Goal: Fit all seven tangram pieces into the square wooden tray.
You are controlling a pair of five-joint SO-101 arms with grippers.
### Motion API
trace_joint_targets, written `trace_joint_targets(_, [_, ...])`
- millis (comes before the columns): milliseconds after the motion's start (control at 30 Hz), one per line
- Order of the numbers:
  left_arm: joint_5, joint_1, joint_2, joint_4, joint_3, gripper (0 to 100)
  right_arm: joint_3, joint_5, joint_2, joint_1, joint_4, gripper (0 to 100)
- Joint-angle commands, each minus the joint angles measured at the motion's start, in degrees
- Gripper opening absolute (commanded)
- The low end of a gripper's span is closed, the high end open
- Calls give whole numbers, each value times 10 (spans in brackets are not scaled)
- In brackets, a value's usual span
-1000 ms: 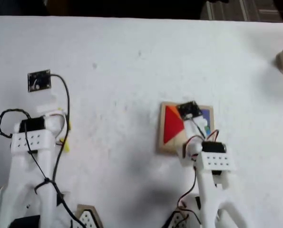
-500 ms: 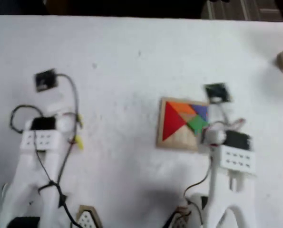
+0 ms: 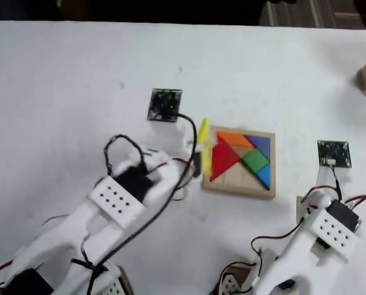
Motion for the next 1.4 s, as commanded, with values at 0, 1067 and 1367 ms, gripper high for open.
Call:
trace_joint_targets(0, [120, 12, -17, -156, -20, 23, 5, 10, -15, 17, -25, 16])
trace_joint_targets(1067, [-433, 73, 270, 242, -332, 24, 33, 11, -21, 22, -44, 17])
trace_joint_targets(1367, [-608, 164, 305, 324, -380, 74, 33, 11, -21, 23, -41, 17])
